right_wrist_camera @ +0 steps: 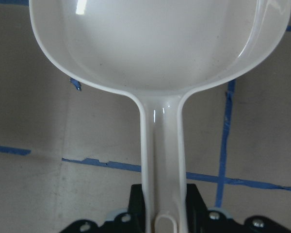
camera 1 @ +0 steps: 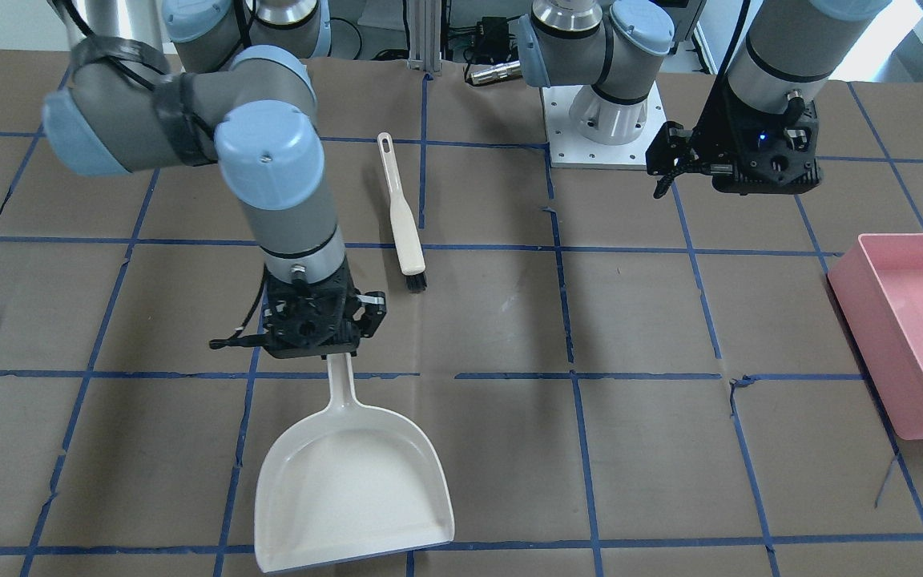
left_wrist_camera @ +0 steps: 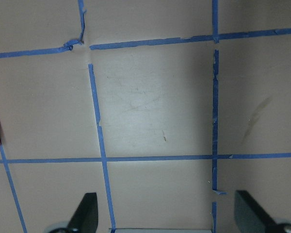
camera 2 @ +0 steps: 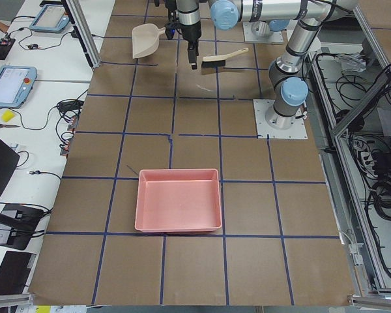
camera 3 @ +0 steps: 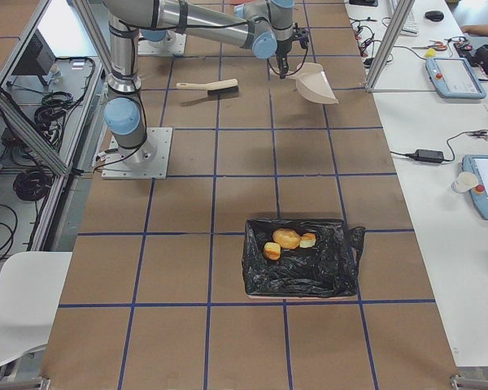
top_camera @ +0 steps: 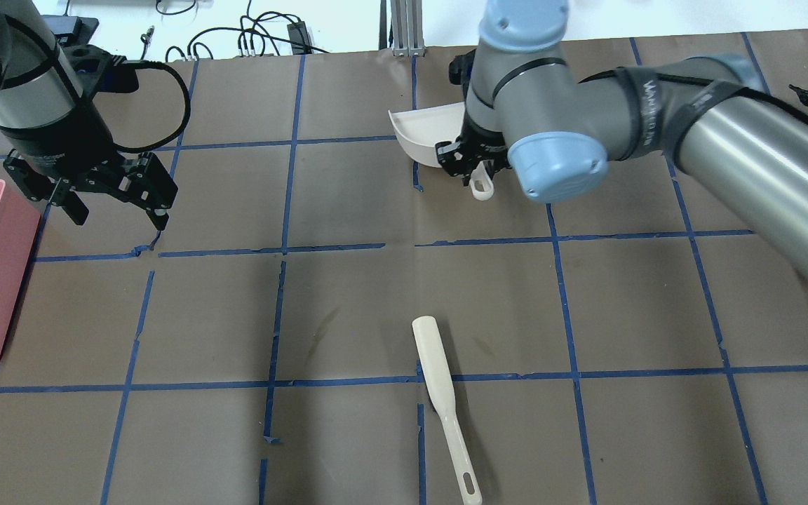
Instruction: Sweep and dump trash in nearest bin
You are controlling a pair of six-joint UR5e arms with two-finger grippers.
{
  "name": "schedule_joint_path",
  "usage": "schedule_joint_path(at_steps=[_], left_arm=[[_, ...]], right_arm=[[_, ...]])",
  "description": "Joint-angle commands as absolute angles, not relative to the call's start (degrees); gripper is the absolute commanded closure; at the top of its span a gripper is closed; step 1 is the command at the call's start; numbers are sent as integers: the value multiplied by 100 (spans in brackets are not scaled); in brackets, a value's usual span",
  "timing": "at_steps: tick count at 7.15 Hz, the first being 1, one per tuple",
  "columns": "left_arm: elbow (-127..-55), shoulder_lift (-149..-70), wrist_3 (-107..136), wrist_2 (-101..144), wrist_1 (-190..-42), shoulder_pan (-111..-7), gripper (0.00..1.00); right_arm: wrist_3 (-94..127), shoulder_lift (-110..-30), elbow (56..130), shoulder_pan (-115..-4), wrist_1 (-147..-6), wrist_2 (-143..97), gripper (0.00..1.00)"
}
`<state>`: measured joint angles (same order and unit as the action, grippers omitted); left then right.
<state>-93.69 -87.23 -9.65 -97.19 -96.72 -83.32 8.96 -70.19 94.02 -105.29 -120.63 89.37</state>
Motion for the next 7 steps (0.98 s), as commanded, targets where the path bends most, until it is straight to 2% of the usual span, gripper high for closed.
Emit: schedule_joint_path(at_steps=[1, 7], left_arm=[[-9335, -8692, -1211, -9721, -9677, -8332, 0], [-9387, -8736, -1108, -9398, -9659, -8568, 0]], right_arm=[[1195, -6724, 9413, -10994, -12112, 8982, 100], [1397, -6724, 9413, -10934, -12182, 8921, 100]])
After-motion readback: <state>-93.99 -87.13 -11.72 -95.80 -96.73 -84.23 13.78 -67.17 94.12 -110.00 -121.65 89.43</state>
